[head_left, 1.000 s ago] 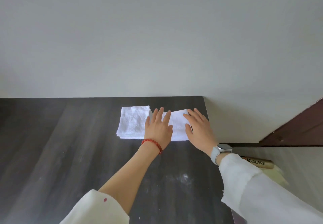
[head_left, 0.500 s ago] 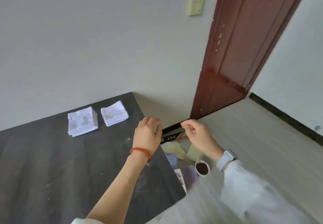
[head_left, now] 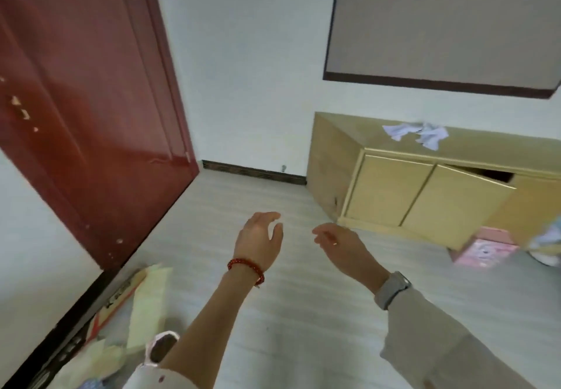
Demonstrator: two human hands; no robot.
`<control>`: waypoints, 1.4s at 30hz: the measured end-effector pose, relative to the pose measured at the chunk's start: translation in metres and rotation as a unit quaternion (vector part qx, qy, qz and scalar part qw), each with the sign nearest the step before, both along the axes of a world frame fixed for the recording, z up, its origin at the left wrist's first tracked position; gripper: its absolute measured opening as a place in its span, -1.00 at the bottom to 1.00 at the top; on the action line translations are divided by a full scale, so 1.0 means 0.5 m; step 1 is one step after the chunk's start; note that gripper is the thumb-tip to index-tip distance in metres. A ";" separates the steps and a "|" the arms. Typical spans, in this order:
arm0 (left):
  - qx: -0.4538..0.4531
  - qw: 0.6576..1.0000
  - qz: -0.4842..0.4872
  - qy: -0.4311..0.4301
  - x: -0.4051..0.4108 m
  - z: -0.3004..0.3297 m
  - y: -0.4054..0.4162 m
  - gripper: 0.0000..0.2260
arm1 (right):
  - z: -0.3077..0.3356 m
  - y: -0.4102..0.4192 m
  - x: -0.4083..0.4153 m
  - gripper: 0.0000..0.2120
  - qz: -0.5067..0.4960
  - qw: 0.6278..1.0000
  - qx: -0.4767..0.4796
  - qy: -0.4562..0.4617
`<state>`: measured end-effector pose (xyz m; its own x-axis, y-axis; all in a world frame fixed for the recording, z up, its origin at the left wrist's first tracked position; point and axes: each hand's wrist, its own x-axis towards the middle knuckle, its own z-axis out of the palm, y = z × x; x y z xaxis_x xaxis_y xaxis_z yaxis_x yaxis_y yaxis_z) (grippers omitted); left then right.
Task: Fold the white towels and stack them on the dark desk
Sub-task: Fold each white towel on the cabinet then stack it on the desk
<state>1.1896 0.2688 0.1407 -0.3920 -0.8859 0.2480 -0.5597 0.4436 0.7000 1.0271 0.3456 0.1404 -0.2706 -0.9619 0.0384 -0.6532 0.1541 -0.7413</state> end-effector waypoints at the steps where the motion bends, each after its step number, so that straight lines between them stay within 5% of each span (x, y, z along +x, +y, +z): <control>1: 0.012 0.999 -0.030 0.001 -0.093 0.000 -0.003 -0.75 | -0.002 0.015 -0.086 -0.78 -0.028 0.999 0.016 0.010; 10: 0.045 0.975 -0.215 -0.027 -0.681 -0.009 -0.070 -0.78 | -0.029 0.071 -0.635 -0.78 -0.245 0.967 0.070 -0.004; 20: 0.038 0.957 -0.284 -0.039 -1.196 -0.065 -0.376 -0.79 | -0.062 -0.196 -1.093 -0.76 -0.308 0.948 0.075 -0.006; 32: 0.152 0.938 -0.280 -0.136 -1.652 -0.194 -0.613 -0.76 | -0.160 -0.451 -1.538 -0.75 -0.314 0.941 0.129 -0.005; 42: 0.258 0.940 -0.152 -0.164 -1.978 -0.365 -0.741 -0.72 | -0.383 -0.688 -1.886 -0.67 -0.109 0.962 0.220 0.117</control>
<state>0.2006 -0.1015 -0.0419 -0.6271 -0.6897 -0.3622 -0.6851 0.2670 0.6778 0.0838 0.0015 -0.0510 -0.5015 -0.8200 -0.2757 -0.7102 0.5722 -0.4100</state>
